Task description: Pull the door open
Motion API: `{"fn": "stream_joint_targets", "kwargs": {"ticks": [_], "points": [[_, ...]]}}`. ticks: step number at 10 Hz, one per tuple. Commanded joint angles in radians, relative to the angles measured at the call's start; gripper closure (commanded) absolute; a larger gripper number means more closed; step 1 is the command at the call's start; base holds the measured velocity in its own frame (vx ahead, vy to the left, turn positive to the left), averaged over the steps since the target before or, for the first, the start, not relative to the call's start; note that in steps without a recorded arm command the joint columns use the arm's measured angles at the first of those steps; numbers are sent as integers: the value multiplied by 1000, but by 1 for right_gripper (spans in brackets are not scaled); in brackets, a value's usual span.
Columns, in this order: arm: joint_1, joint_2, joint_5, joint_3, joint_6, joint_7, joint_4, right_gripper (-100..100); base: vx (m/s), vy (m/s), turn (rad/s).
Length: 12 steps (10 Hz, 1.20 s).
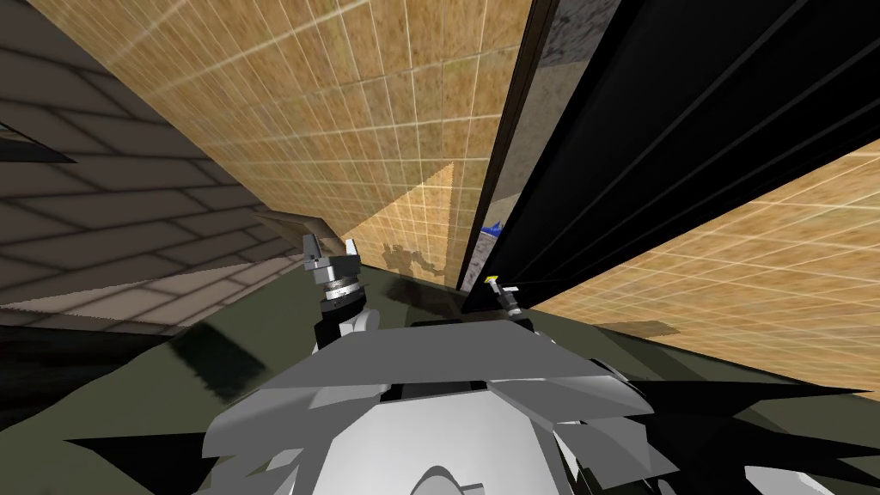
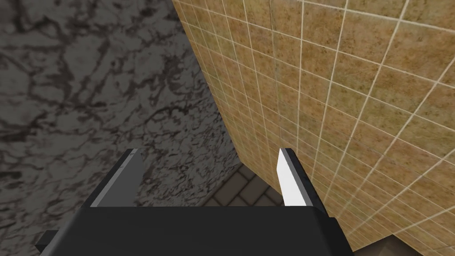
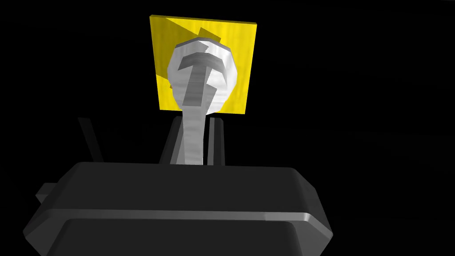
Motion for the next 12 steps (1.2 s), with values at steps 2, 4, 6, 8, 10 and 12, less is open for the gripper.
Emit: {"fn": "stream_joint_targets", "kwargs": {"ticks": [2, 4, 6, 8, 10, 12], "points": [[-2, -9, 4, 7, -43, -13, 40, 100, -112, -45, 63], [8, -17, 6, 11, -59, -20, 42, 100, -150, -54, 105], [11, -14, 9, 15, -58, -21, 37, 100, -45, -6, -14], [19, -18, 10, 17, -75, -25, 48, 100, -192, -76, 217], [21, -20, 10, 18, -83, -27, 53, 100, -176, -91, 128], [26, -26, 11, 19, -105, -31, 66, 100, -202, -83, 210]]}}
